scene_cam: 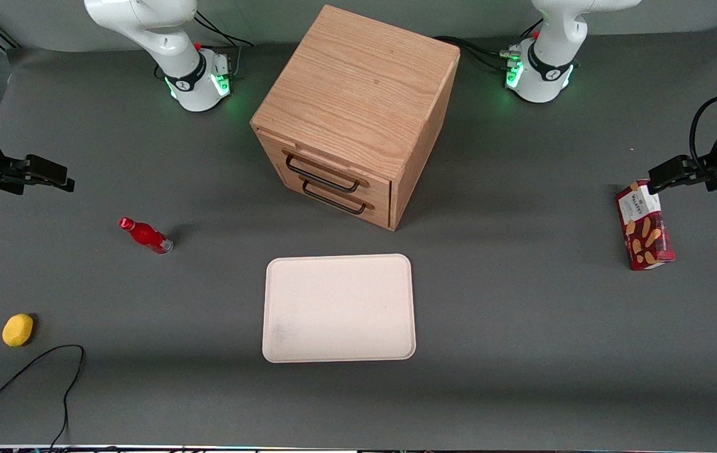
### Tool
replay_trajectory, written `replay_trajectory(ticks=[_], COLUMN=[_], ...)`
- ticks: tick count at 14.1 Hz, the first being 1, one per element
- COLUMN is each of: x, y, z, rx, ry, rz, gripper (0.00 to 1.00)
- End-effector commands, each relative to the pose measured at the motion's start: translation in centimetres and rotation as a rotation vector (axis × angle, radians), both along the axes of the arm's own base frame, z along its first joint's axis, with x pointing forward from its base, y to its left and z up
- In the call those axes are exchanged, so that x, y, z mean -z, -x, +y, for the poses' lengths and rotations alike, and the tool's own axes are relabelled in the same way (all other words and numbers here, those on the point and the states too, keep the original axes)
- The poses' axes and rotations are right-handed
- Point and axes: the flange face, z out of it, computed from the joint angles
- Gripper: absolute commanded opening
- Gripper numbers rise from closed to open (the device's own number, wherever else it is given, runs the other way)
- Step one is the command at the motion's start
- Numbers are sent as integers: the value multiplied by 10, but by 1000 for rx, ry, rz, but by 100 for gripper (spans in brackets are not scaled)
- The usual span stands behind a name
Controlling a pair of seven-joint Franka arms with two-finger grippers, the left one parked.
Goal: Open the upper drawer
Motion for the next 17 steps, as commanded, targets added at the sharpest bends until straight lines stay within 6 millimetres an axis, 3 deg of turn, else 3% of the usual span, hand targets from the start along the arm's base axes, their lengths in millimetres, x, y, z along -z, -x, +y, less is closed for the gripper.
replay_trajectory(ticks=[1, 17], x=[-4, -3], y=[-3, -1], z=[-4, 21], rx=[-2, -43], ry=[2, -52], rz=[3, 20], gripper=[100, 100])
